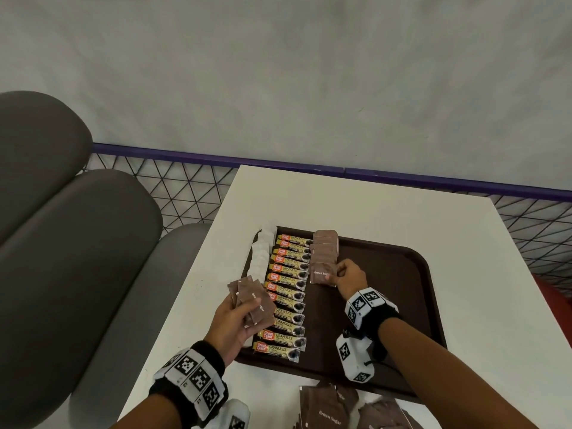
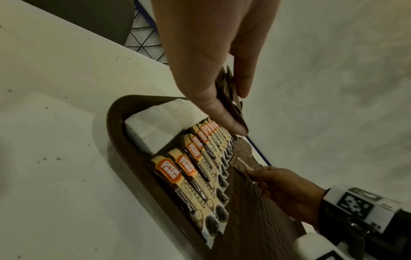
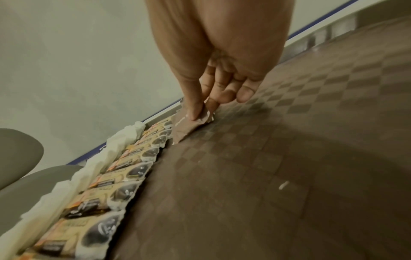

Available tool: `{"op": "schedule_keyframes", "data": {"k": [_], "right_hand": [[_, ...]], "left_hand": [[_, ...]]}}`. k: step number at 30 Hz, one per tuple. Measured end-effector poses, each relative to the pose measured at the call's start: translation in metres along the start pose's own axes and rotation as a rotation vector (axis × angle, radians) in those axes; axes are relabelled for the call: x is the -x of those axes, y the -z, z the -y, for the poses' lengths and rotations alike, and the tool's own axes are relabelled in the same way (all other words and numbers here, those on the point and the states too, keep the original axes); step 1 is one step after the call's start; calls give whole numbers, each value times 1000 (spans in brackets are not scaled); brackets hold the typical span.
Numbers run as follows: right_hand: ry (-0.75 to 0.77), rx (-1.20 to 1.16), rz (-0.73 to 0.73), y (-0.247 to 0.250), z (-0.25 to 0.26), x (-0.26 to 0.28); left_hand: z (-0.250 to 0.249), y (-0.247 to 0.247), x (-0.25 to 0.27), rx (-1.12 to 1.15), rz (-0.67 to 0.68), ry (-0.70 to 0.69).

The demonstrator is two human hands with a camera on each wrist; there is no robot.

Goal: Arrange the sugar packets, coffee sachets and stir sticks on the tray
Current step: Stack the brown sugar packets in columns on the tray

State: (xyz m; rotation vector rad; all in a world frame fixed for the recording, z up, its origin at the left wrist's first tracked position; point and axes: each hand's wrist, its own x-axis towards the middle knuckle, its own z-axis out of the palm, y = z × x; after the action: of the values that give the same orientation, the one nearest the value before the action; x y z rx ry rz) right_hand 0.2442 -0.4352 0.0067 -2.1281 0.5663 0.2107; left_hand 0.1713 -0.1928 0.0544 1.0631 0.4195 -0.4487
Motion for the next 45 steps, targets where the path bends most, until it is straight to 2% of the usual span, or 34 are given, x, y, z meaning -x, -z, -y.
{"op": "schedule_keyframes", "data": {"k": [9,14,21,24,27,30,34,40,42,45], "right_hand": [[-29,175,-20,-7,-5,-5],[-28,194,-40,-6,-6,-3],[162,203,-118,-3,-2,10],[236,49,1,-8,7,24],[323,-164,206,-12,20,47],[371,-224,419,-16,28,66],[382,-274,531,-22,26,70],[319,-300,520,-18,21,57],[285,-309,460,-14,18,52],[229,-317,289,-6,11,39]], "left_hand": [[-1,4,-2,71,24,54],[-2,-2,2,73,64,18],[-1,-4,6,5,30,-47],[1,-8,8,-26,23,-72],[2,-14,9,-40,30,-97],[4,-19,10,-49,47,-115],[6,-22,10,-49,86,-124],[8,-22,10,-14,69,-126],[8,-19,8,-22,58,-120],[8,-14,6,-40,41,-118]]}}
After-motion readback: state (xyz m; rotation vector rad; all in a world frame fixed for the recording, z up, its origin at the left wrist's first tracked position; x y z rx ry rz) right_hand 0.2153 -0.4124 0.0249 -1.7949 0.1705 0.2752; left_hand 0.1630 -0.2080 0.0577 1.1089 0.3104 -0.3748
